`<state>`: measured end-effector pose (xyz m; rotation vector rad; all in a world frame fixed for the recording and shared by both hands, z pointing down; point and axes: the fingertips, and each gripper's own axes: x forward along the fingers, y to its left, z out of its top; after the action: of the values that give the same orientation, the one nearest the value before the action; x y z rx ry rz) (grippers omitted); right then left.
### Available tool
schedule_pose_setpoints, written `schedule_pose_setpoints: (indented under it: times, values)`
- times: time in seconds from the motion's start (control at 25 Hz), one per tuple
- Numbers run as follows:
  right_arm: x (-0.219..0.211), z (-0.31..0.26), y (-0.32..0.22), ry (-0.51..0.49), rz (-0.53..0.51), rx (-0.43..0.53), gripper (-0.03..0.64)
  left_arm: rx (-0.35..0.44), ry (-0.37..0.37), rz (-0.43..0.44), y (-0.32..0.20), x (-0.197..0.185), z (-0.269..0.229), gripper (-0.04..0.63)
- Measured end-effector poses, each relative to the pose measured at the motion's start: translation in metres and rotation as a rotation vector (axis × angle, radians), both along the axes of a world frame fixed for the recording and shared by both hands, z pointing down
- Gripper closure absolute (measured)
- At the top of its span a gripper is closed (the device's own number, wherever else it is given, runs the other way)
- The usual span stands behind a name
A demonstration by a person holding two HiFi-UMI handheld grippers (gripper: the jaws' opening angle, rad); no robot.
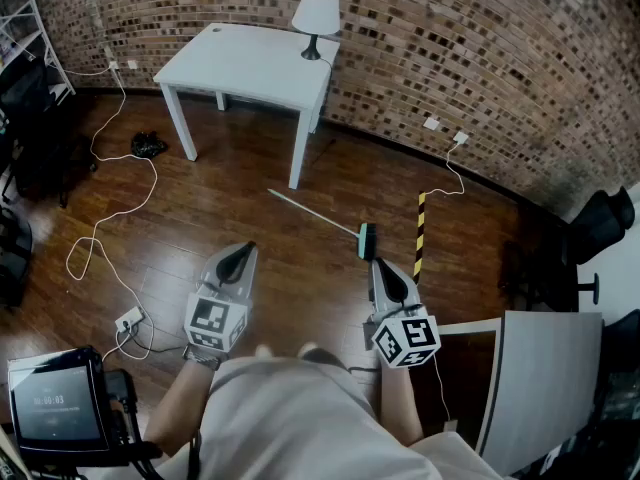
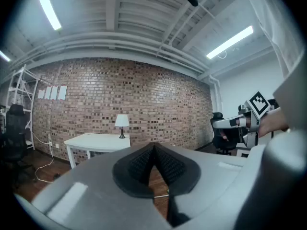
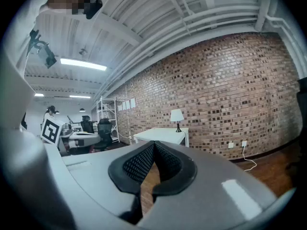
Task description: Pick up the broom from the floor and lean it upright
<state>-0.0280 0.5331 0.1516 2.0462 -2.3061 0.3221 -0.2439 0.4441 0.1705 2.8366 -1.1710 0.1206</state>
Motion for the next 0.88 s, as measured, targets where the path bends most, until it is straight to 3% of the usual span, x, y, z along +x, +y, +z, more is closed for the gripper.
schedule_pose_setpoints:
  times: [0.24,0.44,0.68,0.88]
  values:
    - [-0.013,0.01,-0.007,-0.007,0.023,-0.007,0.603,0.005,-0.01,0.023,-0.015,-0.013,0.004,0.595]
    - [0.002,0.016,-0.031,-0.032,0.032,-0.012,0.604,0.006,-0.018,0.023,-0.04,-0.005,0.008,0.595]
    - [0.035,0.026,-0.092,-0.041,0.007,-0.017,0.603,-0.002,-0.033,0.018,-0.096,0.028,0.019,0.595]
    - [0.084,0.036,-0.153,-0.061,-0.022,-0.033,0.604,-0.01,-0.028,0.006,-0.153,0.081,0.02,0.595]
